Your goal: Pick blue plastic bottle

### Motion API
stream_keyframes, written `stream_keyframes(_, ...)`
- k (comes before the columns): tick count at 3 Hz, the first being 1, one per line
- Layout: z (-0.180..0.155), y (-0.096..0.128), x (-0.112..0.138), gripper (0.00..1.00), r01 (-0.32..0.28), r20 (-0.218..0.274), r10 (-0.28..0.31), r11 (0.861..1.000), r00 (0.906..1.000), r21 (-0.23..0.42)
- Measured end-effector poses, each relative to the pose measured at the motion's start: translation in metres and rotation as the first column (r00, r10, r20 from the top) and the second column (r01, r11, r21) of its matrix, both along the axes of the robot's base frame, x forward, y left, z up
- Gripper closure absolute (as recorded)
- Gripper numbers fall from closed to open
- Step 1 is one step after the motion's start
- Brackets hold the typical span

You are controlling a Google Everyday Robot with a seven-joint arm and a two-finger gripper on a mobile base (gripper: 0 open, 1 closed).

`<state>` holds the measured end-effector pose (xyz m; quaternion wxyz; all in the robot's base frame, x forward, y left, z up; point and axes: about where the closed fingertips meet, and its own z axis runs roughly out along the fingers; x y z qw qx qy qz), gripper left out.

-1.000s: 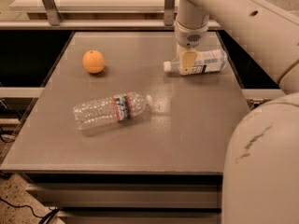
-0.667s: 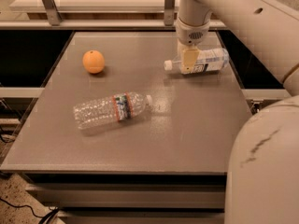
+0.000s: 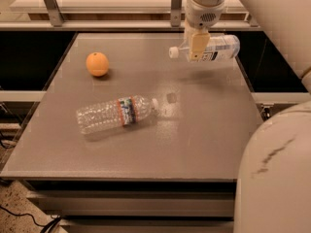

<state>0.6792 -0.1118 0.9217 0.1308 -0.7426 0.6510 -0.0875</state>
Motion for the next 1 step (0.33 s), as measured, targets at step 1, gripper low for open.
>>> stream_keyframes(1, 0.0044, 0.0017, -0.0003, 1.0, -0.009, -0.002, 0.009, 1.0, 1.0, 0.009)
